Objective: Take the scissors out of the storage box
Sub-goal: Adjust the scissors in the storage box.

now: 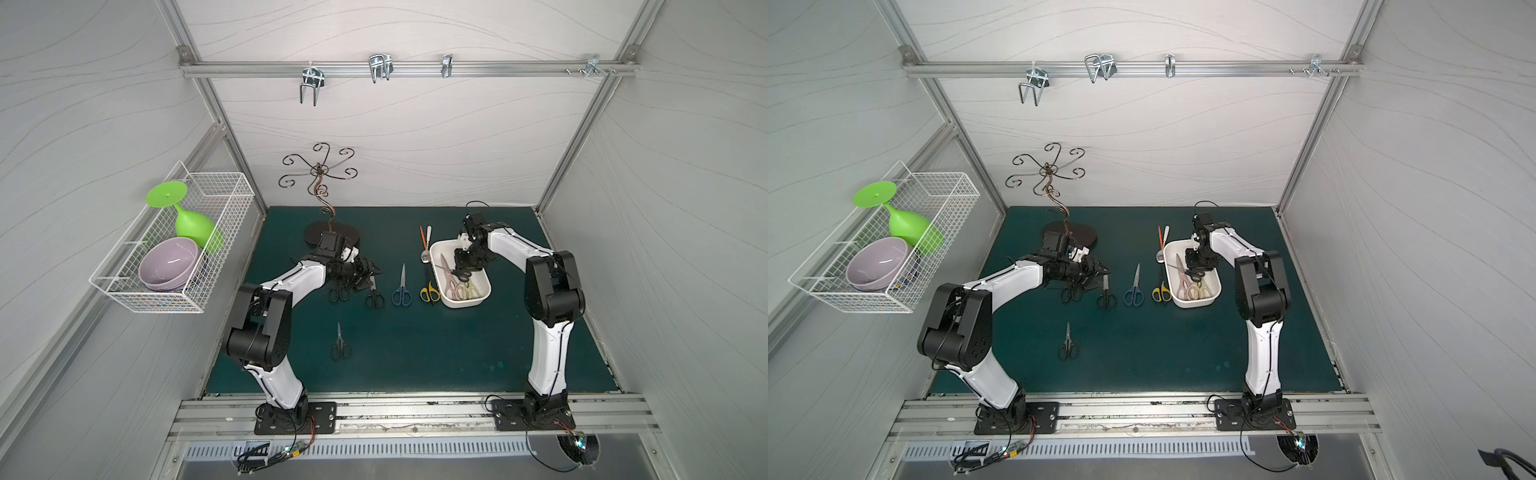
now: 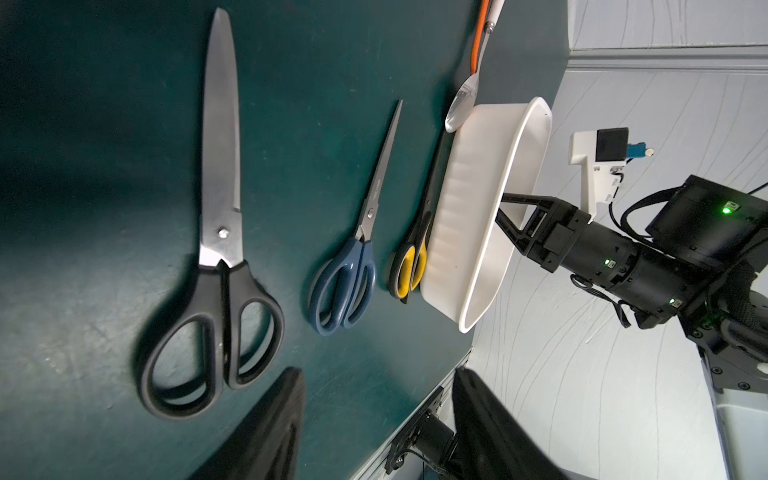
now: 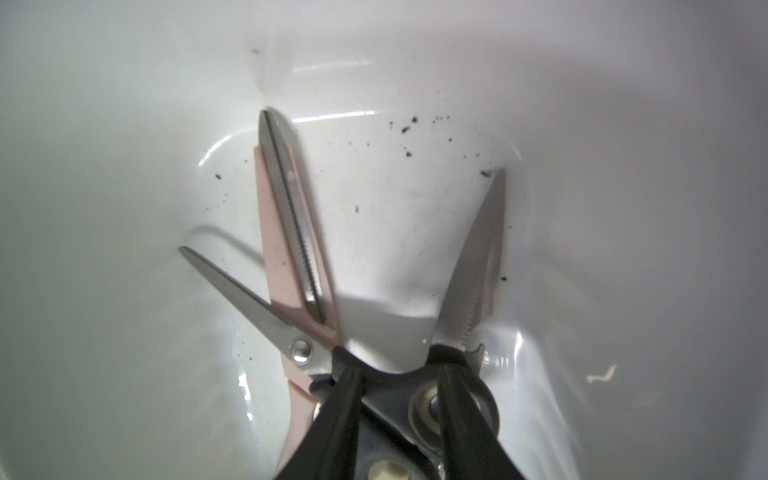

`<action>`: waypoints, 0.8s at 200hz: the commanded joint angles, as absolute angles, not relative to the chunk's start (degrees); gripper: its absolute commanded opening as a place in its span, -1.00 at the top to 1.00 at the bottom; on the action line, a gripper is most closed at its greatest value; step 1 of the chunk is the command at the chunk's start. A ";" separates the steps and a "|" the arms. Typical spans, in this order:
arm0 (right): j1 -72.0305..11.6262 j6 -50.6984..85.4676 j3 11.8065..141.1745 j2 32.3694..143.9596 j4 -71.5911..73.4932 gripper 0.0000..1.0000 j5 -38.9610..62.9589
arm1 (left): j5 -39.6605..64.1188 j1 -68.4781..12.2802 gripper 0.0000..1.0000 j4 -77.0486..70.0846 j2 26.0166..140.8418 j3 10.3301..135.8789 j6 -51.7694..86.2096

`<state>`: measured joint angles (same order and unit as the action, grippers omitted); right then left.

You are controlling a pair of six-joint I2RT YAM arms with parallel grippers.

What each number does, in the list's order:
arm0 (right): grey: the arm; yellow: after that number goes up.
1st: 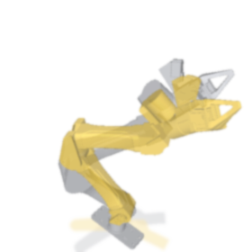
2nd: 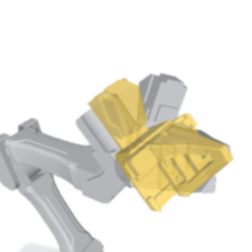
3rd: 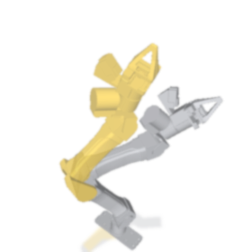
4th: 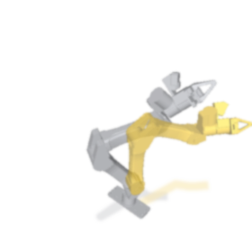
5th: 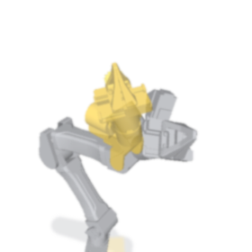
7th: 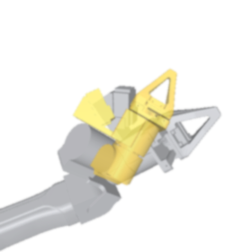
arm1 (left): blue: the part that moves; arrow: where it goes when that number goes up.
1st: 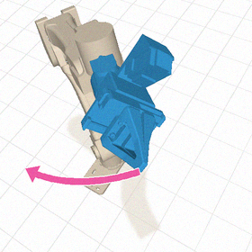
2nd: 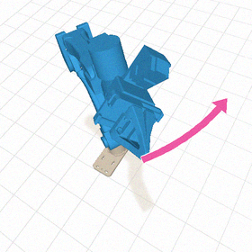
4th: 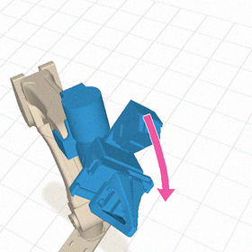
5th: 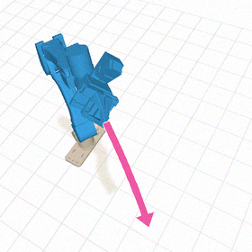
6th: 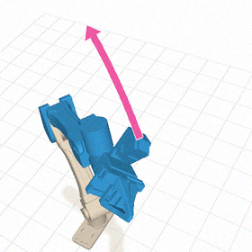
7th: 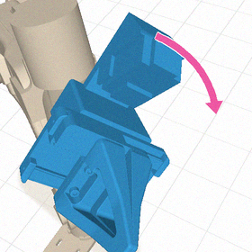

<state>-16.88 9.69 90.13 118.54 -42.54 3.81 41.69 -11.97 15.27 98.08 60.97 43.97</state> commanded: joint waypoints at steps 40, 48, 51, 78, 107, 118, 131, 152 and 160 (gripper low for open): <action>-18.92 15.97 83.04 108.46 -46.54 0.26 8.37 | 42.80 -12.66 -0.22 12.49 96.98 61.36 44.82; -19.38 16.45 83.08 107.64 -47.39 0.26 8.55 | 42.87 -12.66 -0.22 12.57 96.87 61.43 44.81; -19.56 16.58 83.14 107.46 -47.78 0.26 8.71 | 42.89 -12.66 -0.22 12.57 96.91 61.36 44.76; -19.62 16.69 83.79 105.15 -48.31 0.25 12.01 | 42.98 -12.66 -0.22 12.52 96.78 61.39 44.80; -19.31 12.58 85.58 105.82 -49.51 0.27 -0.68 | 43.02 -12.66 -0.22 12.77 96.64 61.42 44.61; -18.85 10.39 86.55 107.51 -49.95 0.29 -3.02 | 43.06 -12.66 -0.22 12.79 96.71 61.38 44.60; -18.60 8.83 88.09 109.53 -51.09 0.31 -4.00 | 43.14 -12.66 -0.22 12.90 96.81 61.52 44.61; -18.93 7.49 88.43 111.24 -50.52 0.34 -3.71 | 42.99 -12.68 -0.22 13.27 96.58 61.61 44.56; -19.01 7.30 88.27 111.70 -50.11 0.34 -3.51 | 42.93 -12.66 -0.22 13.60 96.43 61.74 44.34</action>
